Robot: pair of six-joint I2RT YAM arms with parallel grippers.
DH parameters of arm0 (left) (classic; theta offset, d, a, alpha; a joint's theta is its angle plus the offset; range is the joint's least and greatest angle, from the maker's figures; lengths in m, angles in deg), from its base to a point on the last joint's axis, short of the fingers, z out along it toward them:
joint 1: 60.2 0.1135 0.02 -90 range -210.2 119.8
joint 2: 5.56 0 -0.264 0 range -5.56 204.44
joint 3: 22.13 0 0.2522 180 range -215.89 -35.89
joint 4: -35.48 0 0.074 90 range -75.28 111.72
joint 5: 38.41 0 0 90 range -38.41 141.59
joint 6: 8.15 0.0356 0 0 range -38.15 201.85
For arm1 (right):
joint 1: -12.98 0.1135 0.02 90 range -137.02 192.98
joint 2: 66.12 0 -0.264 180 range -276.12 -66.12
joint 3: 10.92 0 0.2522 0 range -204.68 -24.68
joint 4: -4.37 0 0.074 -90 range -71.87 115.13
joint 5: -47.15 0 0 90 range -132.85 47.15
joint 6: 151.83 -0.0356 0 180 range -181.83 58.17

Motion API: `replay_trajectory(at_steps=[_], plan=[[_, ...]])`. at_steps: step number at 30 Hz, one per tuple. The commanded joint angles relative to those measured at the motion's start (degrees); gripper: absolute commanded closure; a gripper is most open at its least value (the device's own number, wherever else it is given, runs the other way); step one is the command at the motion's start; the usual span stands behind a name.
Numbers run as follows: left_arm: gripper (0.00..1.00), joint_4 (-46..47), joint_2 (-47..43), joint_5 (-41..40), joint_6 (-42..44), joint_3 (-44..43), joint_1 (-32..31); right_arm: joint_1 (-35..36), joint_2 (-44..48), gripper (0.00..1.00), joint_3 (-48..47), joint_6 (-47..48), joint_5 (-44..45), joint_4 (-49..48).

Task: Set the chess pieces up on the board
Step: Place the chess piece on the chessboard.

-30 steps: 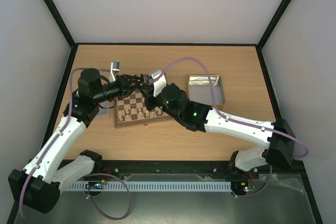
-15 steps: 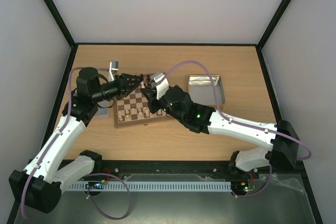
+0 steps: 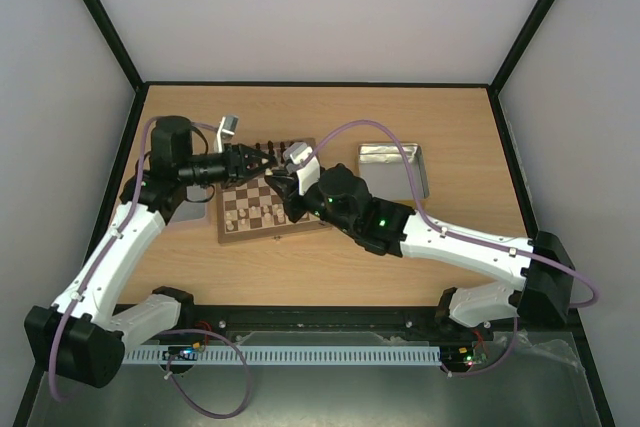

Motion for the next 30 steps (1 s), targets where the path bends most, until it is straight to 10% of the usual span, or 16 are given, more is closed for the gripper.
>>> replay_trajectory(at_steps=[1,30], plan=[[0.71,-2.52,0.61,8.11,3.35,-1.80,1.84,-0.11,3.12,0.90,1.07,1.96,-2.12,0.03],[0.77,-0.54,0.00,14.11,2.78,0.49,3.73,-0.11,6.51,0.89,3.36,5.16,-4.74,3.14]])
